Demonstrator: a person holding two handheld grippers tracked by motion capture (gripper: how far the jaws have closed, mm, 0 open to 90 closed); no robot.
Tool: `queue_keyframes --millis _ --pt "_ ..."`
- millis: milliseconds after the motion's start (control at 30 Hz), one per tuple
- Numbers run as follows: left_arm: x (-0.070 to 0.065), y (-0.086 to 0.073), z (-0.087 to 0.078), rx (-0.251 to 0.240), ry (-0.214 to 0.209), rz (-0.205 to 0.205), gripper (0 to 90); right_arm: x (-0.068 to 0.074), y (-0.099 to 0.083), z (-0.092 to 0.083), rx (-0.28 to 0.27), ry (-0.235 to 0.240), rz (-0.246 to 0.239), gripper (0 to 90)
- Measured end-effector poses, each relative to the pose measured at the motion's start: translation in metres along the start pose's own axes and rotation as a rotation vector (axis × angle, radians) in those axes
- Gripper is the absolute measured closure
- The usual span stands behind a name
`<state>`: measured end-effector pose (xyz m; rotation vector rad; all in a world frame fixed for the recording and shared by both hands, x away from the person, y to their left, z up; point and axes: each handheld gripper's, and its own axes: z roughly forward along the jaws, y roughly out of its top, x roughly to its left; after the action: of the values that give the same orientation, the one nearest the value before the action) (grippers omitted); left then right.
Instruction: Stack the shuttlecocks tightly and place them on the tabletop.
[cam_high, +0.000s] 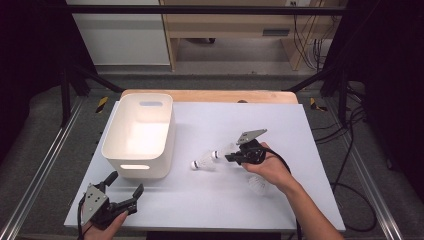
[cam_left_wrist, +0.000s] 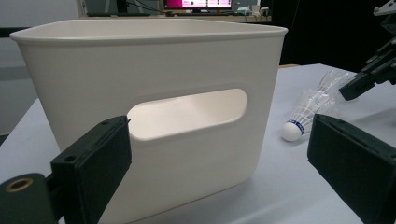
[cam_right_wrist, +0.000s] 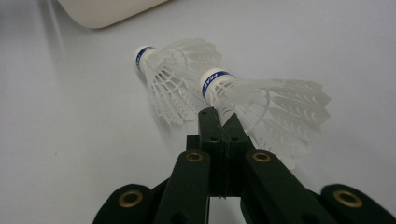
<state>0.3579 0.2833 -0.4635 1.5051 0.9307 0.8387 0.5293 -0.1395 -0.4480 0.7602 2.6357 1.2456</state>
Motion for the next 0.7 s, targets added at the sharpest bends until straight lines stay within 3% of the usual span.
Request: queue_keyframes --millis 700 --pt "0.000 0.000 0.001 0.003 -0.003 0.001 6.4 0.019 0.018 0.026 0.047 0.110 -0.080 90.0"
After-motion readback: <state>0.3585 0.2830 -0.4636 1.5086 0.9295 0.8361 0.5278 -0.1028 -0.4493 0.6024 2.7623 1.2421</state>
